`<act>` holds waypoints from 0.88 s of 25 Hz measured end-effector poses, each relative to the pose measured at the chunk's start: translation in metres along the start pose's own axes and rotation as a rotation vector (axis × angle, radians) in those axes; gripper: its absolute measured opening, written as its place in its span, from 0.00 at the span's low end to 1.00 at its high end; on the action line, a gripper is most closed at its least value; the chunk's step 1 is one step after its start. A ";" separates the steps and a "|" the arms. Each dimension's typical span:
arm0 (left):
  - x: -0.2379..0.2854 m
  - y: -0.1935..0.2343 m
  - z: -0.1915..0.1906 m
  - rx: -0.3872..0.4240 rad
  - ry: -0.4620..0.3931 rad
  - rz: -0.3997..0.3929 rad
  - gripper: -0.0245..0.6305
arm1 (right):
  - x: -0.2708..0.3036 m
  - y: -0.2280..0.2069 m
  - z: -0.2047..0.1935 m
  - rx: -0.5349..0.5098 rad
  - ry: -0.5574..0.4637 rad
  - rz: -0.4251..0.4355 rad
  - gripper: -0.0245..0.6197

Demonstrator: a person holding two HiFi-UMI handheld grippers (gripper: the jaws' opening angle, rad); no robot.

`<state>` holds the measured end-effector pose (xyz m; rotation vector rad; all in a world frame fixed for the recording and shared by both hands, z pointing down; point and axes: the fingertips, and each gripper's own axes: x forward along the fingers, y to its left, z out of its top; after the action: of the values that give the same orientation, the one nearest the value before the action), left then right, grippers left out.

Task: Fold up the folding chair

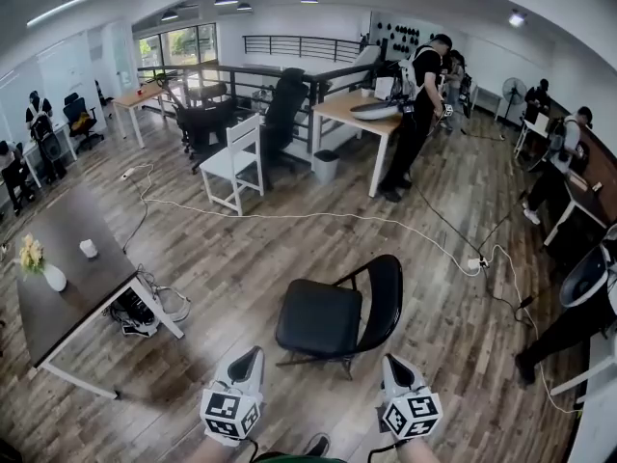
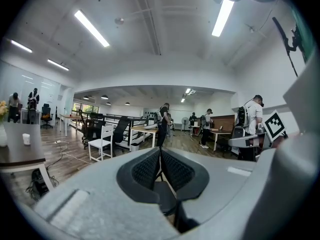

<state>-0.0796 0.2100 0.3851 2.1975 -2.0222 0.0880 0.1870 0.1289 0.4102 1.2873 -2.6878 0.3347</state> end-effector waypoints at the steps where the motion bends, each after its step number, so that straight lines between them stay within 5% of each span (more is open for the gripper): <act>1: 0.004 -0.003 0.001 -0.002 0.002 0.007 0.06 | 0.002 -0.006 -0.001 0.004 0.001 0.007 0.04; 14: 0.055 -0.019 -0.015 -0.033 0.065 -0.012 0.06 | 0.034 -0.066 -0.019 0.082 0.052 0.003 0.04; 22: 0.118 -0.001 -0.043 -0.113 0.107 -0.078 0.06 | 0.051 -0.105 -0.025 0.093 0.094 -0.095 0.04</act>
<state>-0.0660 0.1003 0.4448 2.1511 -1.8376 0.0779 0.2378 0.0336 0.4602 1.3824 -2.5509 0.5013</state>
